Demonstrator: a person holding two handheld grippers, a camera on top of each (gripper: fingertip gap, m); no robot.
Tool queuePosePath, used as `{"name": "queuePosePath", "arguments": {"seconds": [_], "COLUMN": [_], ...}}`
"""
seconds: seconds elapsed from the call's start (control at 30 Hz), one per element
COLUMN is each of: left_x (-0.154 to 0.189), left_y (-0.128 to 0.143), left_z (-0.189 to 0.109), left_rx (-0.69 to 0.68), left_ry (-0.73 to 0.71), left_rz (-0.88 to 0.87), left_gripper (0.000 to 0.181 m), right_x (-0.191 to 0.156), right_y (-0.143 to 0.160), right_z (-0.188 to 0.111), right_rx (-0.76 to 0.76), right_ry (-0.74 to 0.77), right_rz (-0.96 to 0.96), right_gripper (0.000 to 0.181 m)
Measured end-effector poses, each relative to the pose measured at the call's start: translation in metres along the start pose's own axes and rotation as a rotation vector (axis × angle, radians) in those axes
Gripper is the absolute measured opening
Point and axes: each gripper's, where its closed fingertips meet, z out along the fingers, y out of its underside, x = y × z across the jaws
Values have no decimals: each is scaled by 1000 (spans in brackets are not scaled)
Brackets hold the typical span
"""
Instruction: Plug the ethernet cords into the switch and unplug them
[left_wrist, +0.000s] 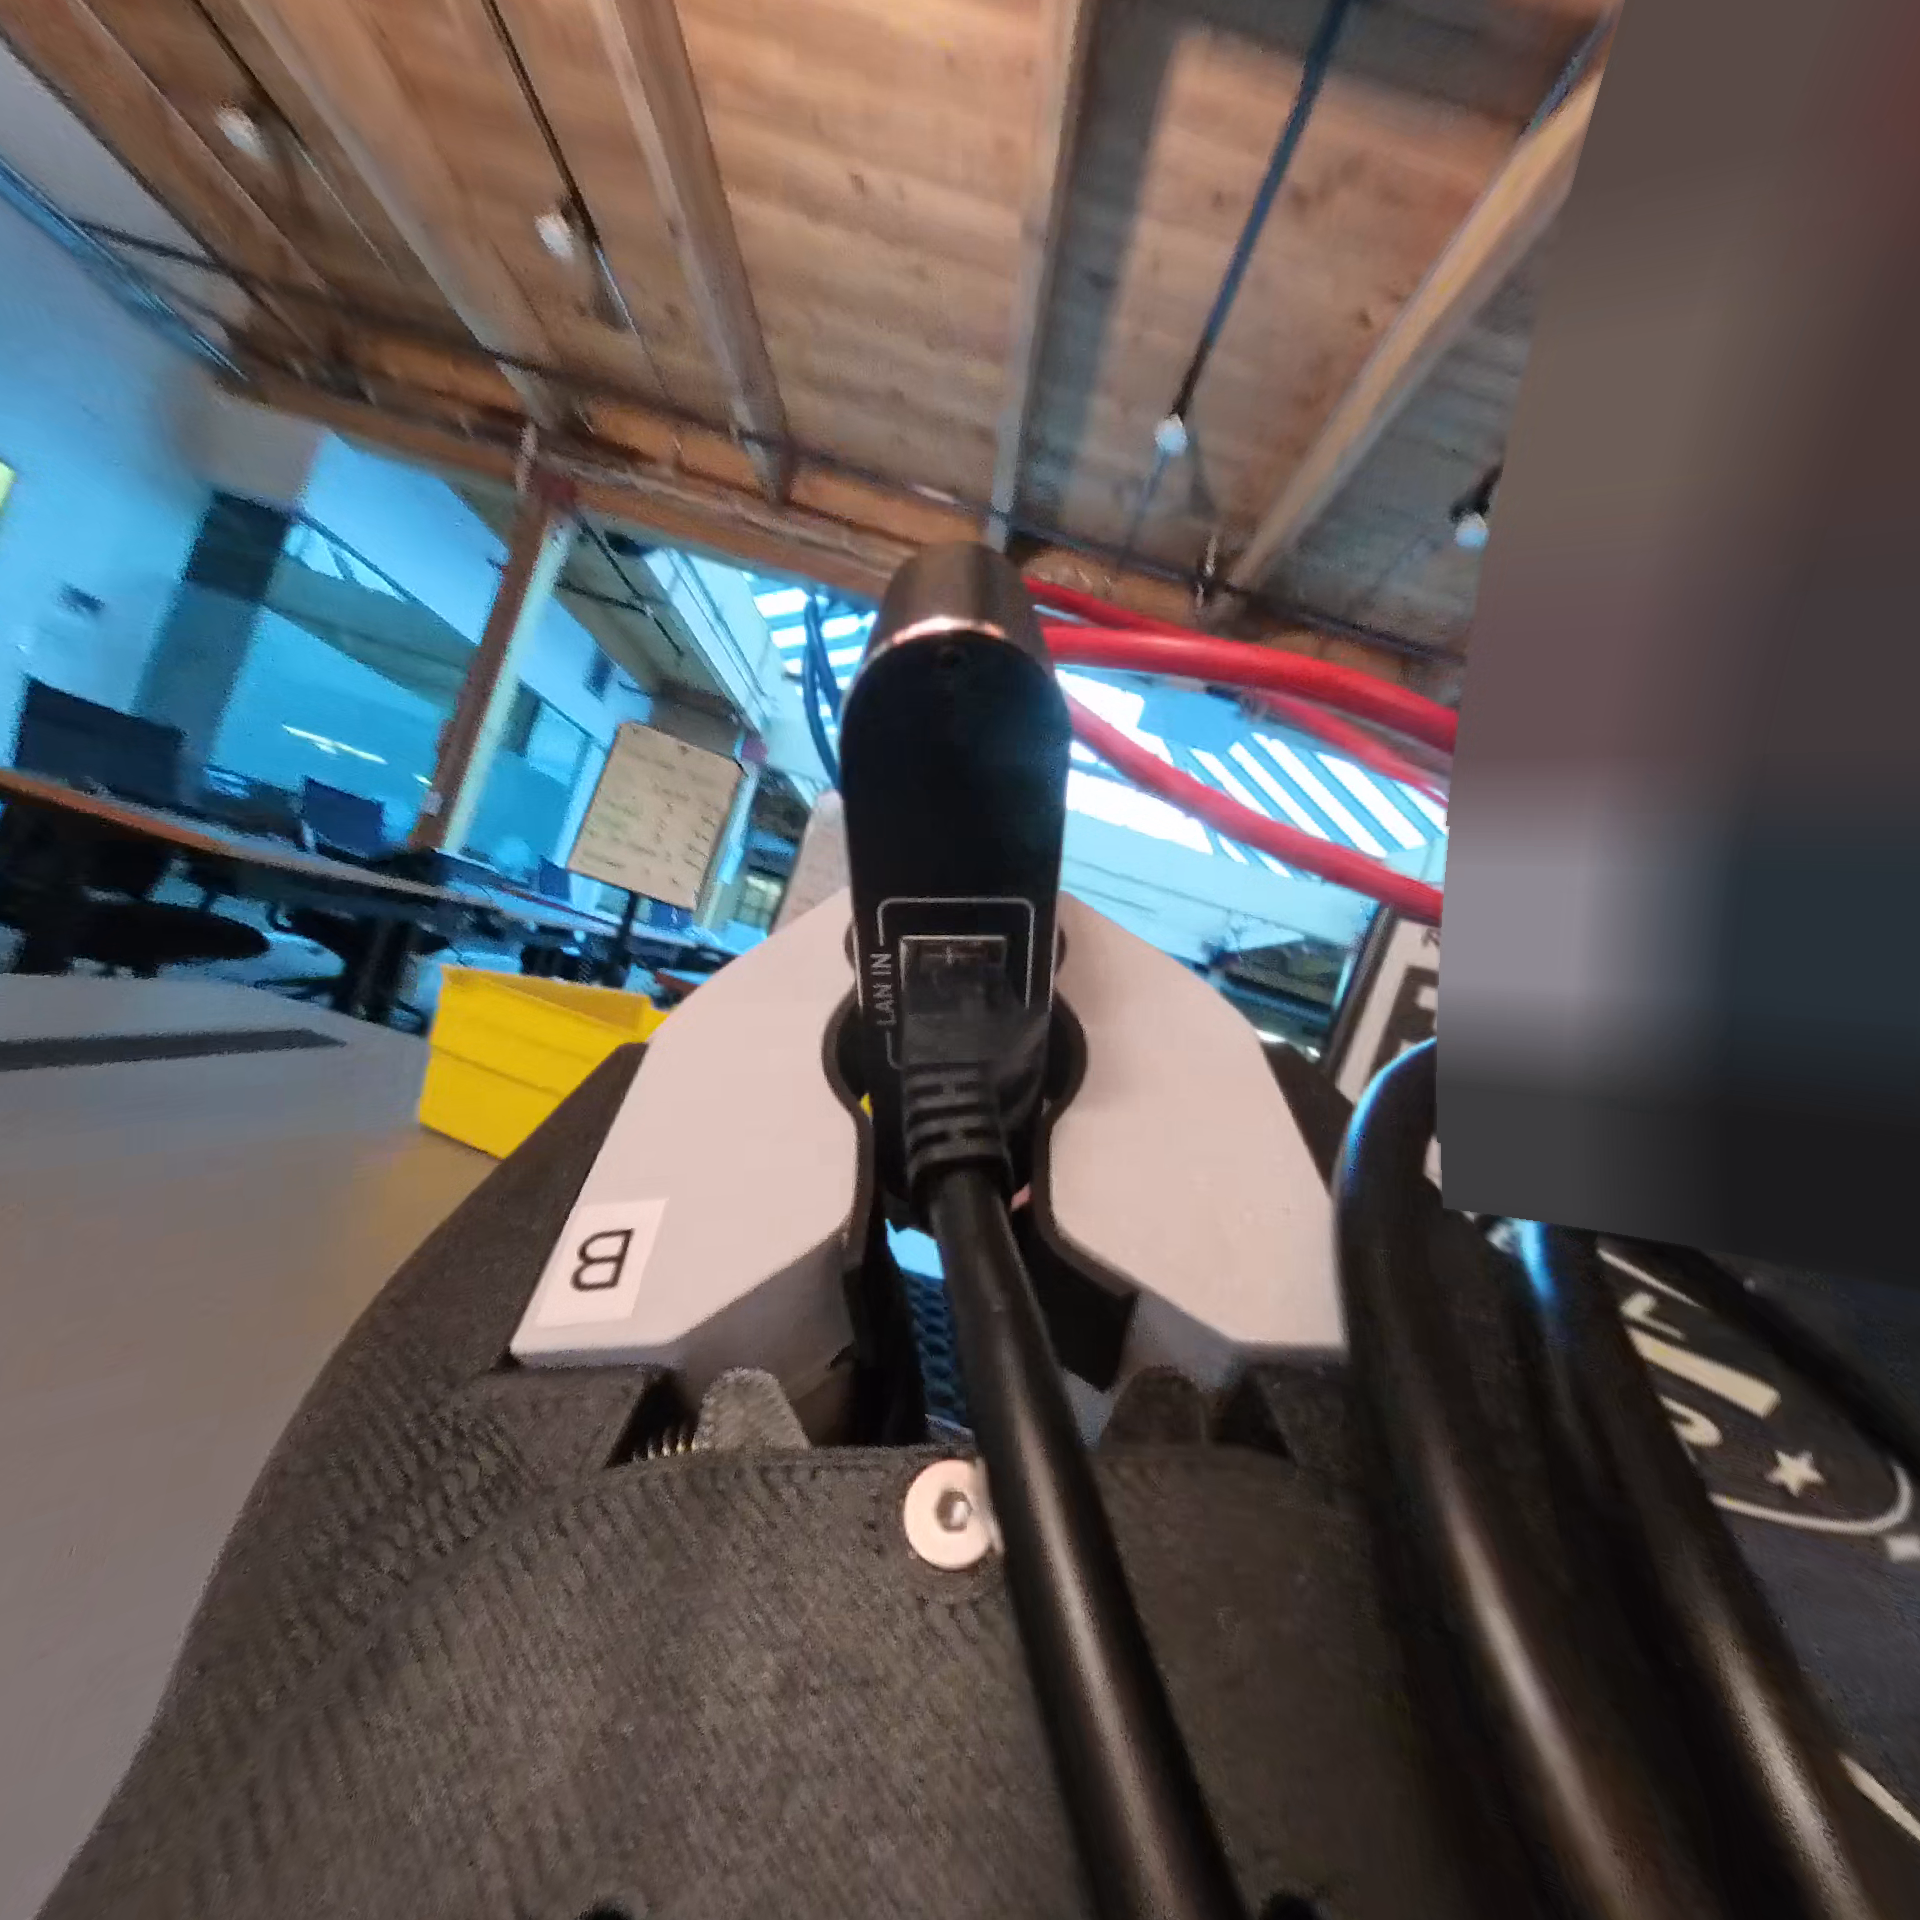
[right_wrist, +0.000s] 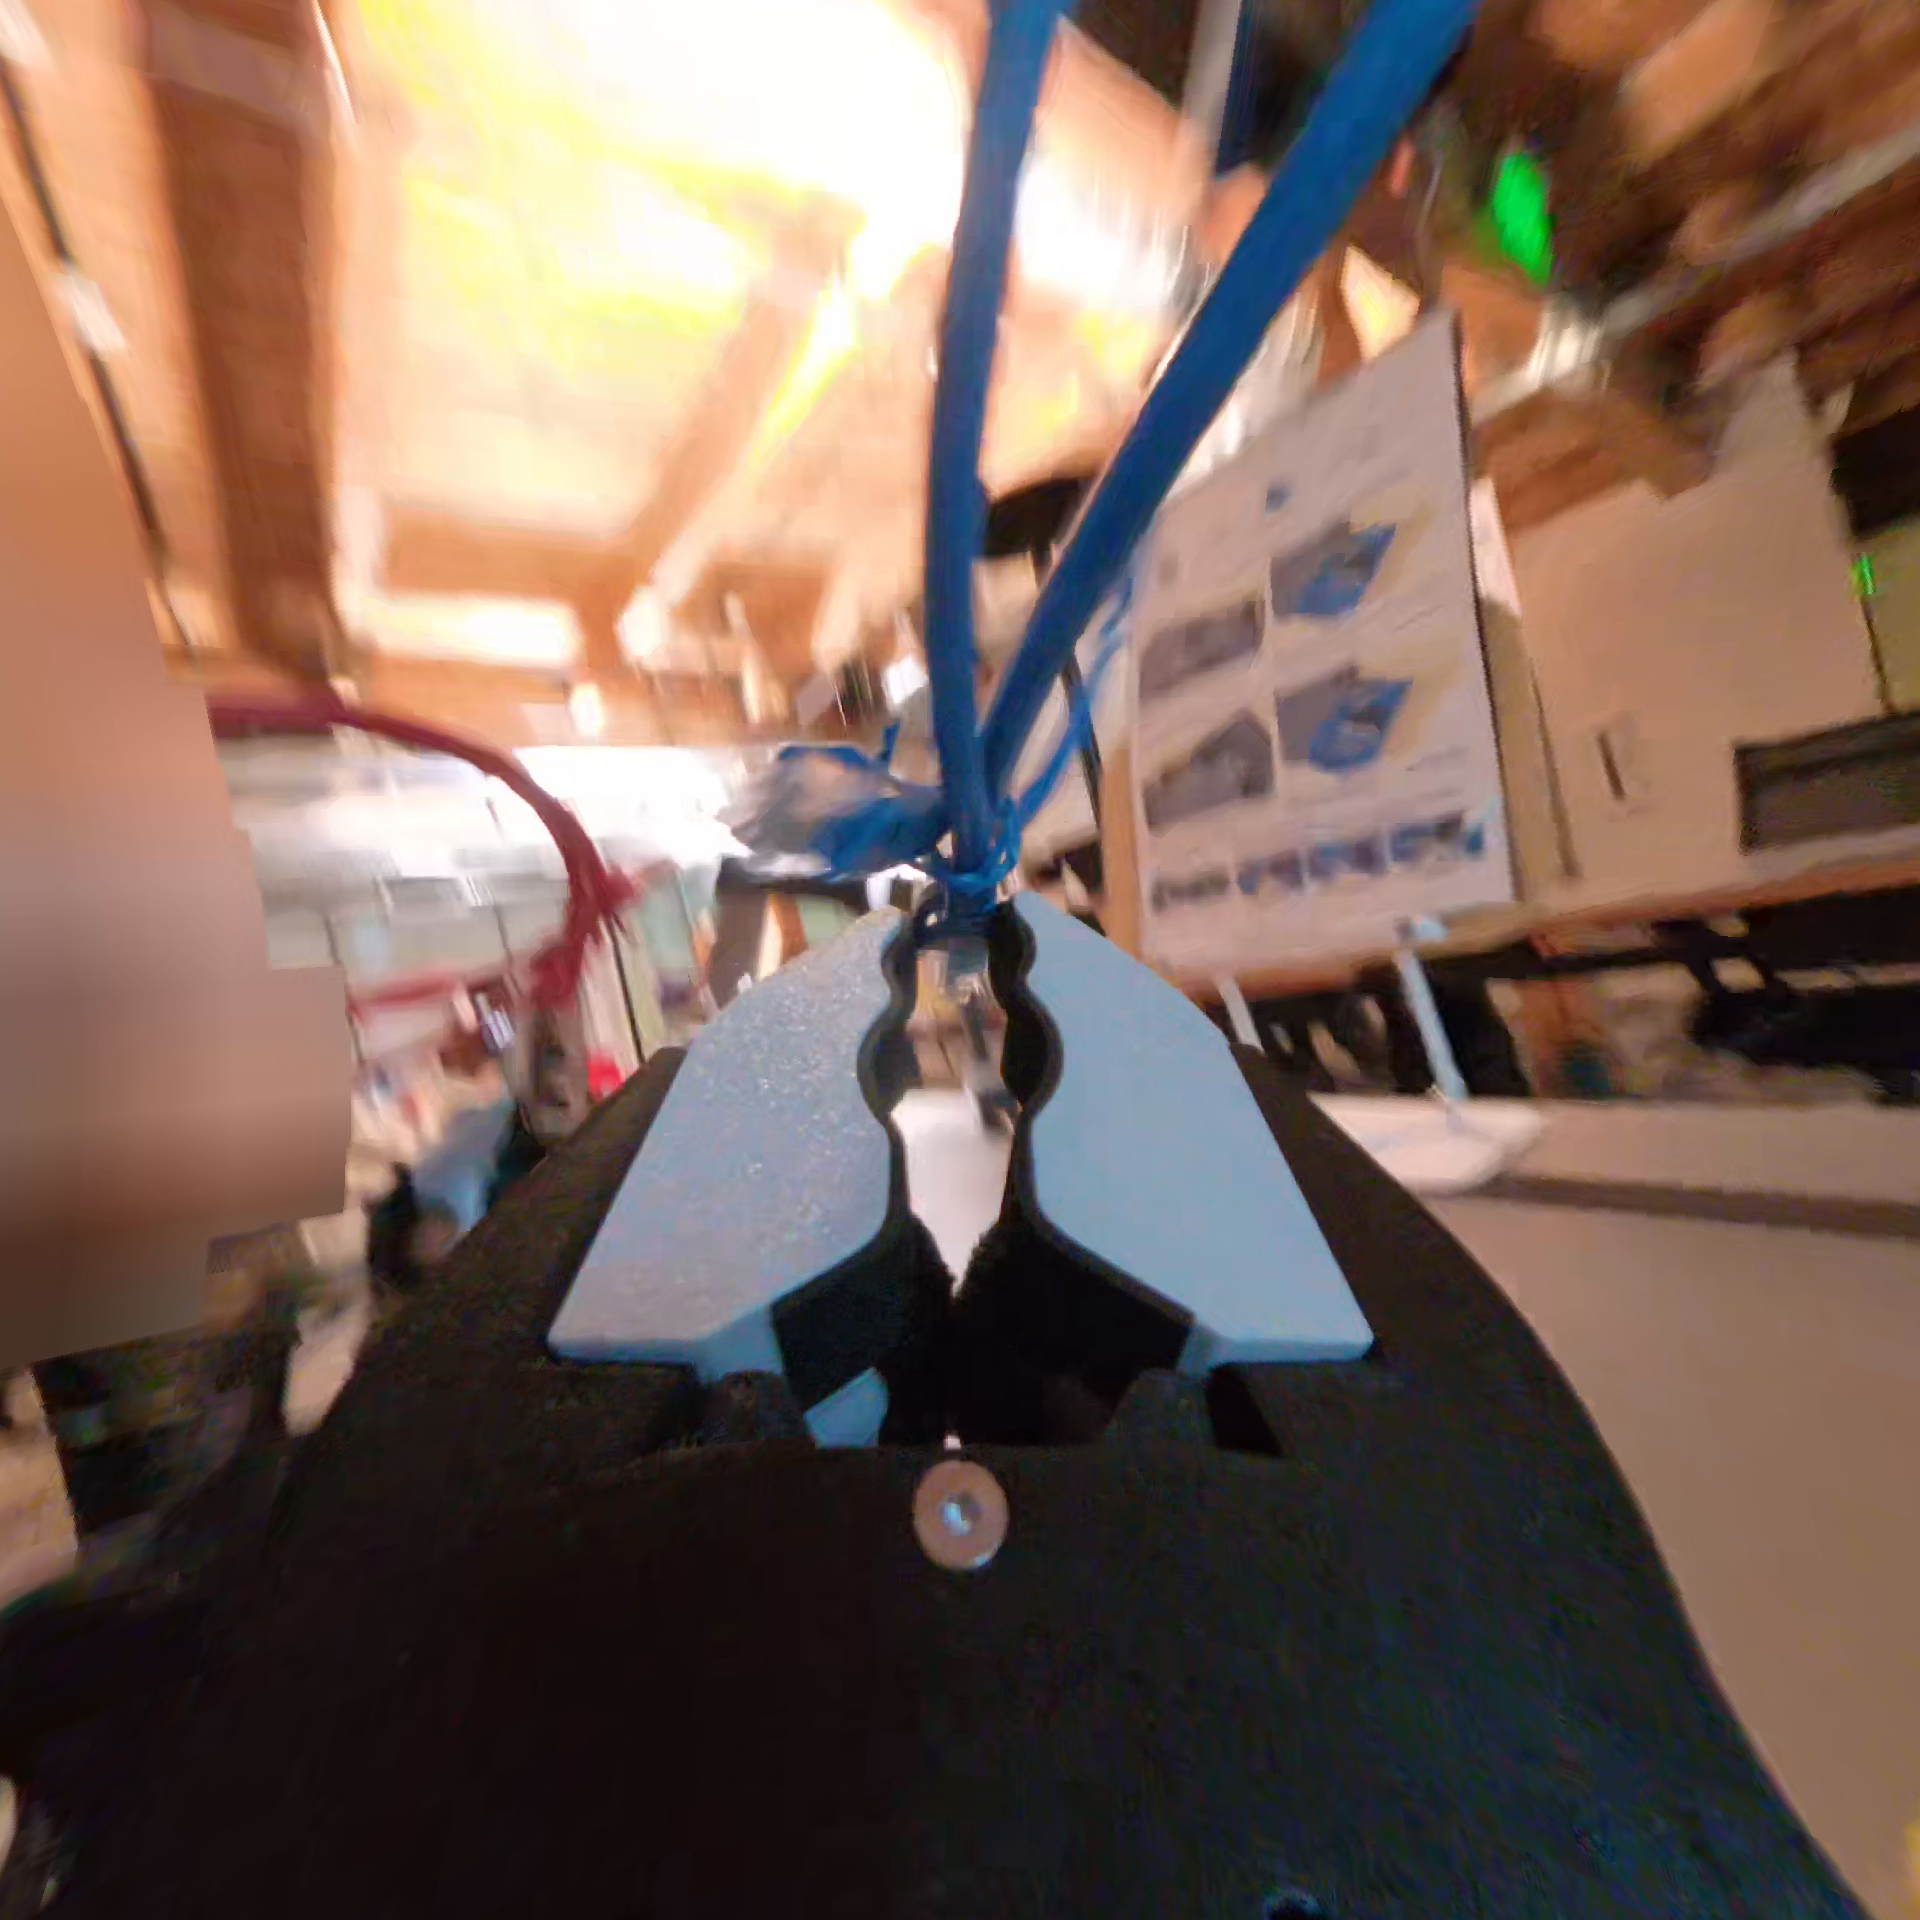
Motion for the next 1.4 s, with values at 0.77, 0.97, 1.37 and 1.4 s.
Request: {"name": "queuePosePath", "arguments": {"seconds": [0.77,0.97,1.37,1.4], "left_x": [-23,-25,-27,-27], "left_y": [7,10,16,16], "left_z": [-1,-1,-1,-1], "left_rx": [-13,-25,-57,-61], "left_ry": [-115,-130,-147,-149], "left_rz": [-59,-60,-53,-52], "left_gripper": [26,26,26,26], "right_x": [112,150,136,136], "right_y": [-115,-76,-1,2], "right_z": [-165,-201,-189,-191], "right_rx": [-1106,-1529,-1595,-1598], "right_ry": [667,684,352,361], "right_rz": [-1019,-1054,-721,-679], "right_gripper": [13,13,14,14]}}
